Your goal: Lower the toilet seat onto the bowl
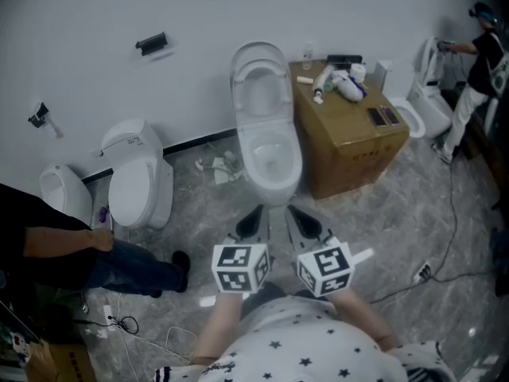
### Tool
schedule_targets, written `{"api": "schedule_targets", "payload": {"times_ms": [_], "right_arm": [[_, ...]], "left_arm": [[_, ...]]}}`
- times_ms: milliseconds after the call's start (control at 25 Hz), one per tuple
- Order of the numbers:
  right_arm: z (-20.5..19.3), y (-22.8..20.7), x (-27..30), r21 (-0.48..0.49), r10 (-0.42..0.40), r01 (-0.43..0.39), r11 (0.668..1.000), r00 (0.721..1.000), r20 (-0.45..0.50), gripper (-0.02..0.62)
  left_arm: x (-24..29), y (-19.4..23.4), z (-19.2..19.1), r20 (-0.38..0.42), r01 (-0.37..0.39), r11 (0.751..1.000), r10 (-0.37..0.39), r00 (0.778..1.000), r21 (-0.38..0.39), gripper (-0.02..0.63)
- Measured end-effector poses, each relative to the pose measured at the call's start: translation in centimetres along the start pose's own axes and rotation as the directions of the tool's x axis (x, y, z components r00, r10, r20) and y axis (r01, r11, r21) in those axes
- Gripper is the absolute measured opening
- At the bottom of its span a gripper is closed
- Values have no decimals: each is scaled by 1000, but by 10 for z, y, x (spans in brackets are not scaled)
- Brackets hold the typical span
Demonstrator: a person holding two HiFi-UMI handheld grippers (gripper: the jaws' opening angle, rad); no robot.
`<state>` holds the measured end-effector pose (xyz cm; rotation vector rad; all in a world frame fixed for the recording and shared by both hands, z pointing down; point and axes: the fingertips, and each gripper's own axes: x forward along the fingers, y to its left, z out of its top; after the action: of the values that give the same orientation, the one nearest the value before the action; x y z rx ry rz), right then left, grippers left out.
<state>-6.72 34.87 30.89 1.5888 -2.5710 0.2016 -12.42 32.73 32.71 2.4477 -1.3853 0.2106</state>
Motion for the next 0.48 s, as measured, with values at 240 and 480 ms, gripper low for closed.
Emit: {"api": "schedule_targets", "payload": {"times_ms": [240,480], "right_arm": [[-3,-4,-6,3,-5,5,1000,1000,-3,5],[-8,-11,-12,19,-19,19,1000,1000,-24,5]], "left_arm": [[-2,-3,-4,-1,-4,1000,4,1000,-10,-3],[1,-10,-8,-17,1,1000,-1,1000,-5,-2]]}}
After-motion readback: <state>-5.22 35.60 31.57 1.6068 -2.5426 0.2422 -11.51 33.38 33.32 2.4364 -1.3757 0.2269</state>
